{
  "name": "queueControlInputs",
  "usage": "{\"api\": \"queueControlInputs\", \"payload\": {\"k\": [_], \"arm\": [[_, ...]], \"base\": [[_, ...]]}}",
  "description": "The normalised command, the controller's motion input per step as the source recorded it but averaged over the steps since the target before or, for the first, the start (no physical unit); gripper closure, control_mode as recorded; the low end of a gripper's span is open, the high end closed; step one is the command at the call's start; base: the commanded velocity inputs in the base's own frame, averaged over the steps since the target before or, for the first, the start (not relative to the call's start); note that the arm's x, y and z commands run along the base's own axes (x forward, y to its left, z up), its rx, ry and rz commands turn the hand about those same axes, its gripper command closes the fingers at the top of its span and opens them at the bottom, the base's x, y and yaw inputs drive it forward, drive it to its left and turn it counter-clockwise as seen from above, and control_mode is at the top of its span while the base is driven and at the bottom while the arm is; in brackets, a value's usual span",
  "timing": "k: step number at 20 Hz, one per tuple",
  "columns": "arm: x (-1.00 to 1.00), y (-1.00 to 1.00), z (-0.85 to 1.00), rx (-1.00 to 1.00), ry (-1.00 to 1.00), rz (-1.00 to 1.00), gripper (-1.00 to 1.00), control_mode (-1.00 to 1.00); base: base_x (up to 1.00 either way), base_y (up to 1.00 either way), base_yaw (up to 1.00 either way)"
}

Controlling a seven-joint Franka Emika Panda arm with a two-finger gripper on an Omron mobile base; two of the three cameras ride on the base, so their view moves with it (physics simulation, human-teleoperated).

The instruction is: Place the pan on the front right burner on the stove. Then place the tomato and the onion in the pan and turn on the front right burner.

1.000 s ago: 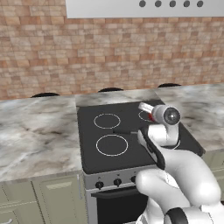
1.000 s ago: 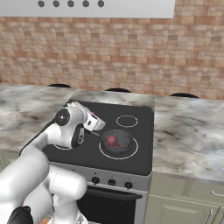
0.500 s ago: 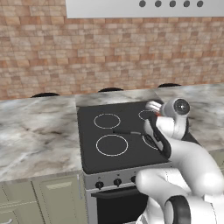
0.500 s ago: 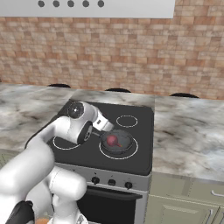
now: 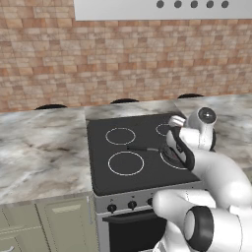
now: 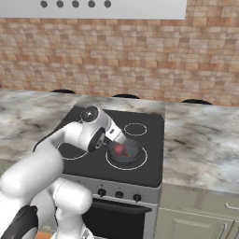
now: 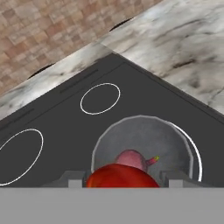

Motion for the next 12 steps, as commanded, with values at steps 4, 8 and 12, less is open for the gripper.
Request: {"api": "queueControlInputs", "payload": {"k": [4, 8, 12], "arm": [[0.0, -0.13, -0.46, 0.0, 0.09, -0.03, 1.0, -1.0], [0.0, -0.19, -0.45, 0.0, 0.06, -0.03, 1.0, -1.0], [0.0, -0.25, -0.31, 0.0, 0.01, -0.03, 1.0, -1.0]], "base": [[0.0, 0.0, 0.0], [0.0, 0.0, 0.0], [0.0, 0.0, 0.0]]}}
